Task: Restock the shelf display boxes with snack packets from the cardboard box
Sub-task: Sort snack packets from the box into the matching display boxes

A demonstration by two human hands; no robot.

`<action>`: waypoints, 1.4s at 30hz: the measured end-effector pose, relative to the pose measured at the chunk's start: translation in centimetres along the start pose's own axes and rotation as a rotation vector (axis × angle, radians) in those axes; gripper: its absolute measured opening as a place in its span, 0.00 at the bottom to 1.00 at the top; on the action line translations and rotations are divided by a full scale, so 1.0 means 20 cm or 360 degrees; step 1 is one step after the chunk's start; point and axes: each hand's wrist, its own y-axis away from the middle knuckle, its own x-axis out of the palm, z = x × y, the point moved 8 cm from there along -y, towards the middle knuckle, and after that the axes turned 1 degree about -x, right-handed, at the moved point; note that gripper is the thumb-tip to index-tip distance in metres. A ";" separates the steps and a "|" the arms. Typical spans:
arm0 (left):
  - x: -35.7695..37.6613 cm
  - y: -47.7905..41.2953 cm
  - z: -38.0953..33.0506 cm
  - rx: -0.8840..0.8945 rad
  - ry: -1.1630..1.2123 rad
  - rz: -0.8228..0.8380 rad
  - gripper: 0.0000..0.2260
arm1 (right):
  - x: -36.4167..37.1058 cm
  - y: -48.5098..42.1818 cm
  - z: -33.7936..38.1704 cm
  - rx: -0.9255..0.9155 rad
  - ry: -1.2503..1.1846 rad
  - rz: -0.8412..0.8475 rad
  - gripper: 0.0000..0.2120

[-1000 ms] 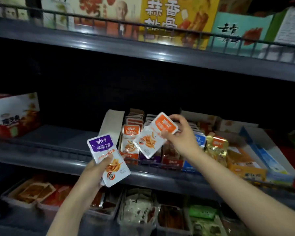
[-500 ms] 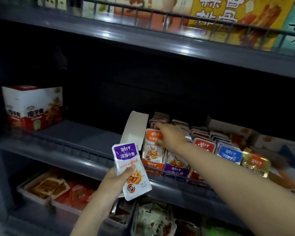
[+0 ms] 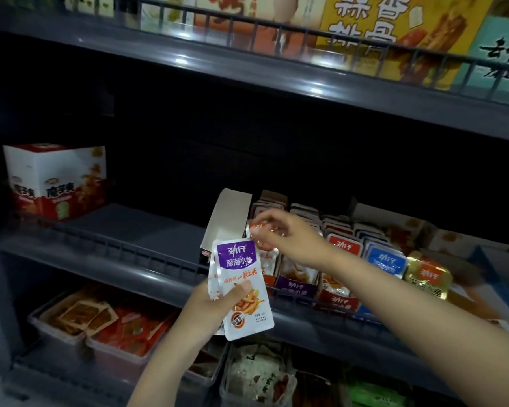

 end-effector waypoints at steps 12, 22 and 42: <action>0.29 0.05 0.03 0.0025 0.0025 0.0147 0.10 | -0.38 0.29 -0.18 0.0176 -0.0320 -0.0462 0.11; 0.21 -0.02 0.08 -0.0010 0.0073 0.0057 0.10 | -0.38 0.21 -0.43 0.0082 -0.0366 -0.0796 0.09; 0.61 0.02 -0.06 0.0442 -0.0091 0.0311 0.14 | -0.36 0.47 -0.29 0.0194 -0.0360 -0.0088 0.14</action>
